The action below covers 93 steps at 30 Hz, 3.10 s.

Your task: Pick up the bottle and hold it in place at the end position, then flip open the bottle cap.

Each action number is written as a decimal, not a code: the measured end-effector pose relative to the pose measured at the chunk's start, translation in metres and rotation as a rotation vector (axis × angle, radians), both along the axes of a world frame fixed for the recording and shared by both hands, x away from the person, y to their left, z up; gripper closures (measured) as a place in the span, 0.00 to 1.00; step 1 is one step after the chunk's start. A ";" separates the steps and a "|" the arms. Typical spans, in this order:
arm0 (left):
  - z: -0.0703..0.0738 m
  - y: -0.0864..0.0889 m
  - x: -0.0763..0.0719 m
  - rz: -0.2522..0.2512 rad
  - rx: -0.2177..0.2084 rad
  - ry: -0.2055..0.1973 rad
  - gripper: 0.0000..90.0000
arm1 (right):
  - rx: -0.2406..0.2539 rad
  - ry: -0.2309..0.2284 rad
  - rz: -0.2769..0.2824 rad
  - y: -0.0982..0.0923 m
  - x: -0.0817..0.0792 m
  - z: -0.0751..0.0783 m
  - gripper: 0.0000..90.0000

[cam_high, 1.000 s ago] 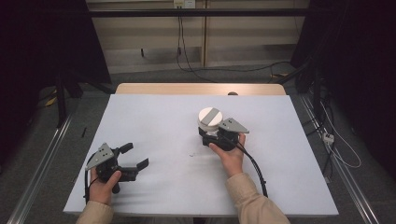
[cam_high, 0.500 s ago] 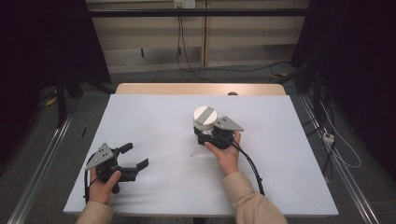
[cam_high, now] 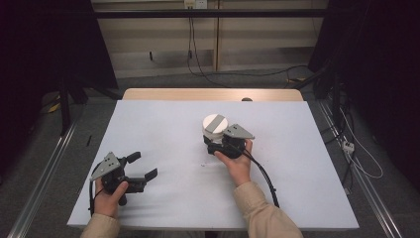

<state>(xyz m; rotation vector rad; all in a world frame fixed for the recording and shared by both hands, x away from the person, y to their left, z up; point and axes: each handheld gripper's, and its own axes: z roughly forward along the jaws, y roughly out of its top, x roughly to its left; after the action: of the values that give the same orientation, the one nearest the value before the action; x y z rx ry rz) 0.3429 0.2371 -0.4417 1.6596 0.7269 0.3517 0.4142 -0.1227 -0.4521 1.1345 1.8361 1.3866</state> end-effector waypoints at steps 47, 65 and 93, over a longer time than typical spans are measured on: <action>0.004 -0.016 0.008 0.011 0.014 0.017 0.05 | -0.039 0.009 0.026 0.003 0.000 -0.007 0.21; 0.010 -0.033 0.014 -0.010 0.024 0.008 0.04 | -0.038 0.011 0.025 0.003 0.000 -0.007 0.21; 0.020 -0.063 0.029 -0.030 0.046 0.011 0.04 | -0.040 0.014 0.026 0.002 0.000 -0.008 0.21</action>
<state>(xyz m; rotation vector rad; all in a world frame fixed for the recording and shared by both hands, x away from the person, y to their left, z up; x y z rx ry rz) 0.3718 0.1739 -0.4217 1.7149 0.7061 0.3402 0.4141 -0.1203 -0.4597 1.1062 1.8861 1.3541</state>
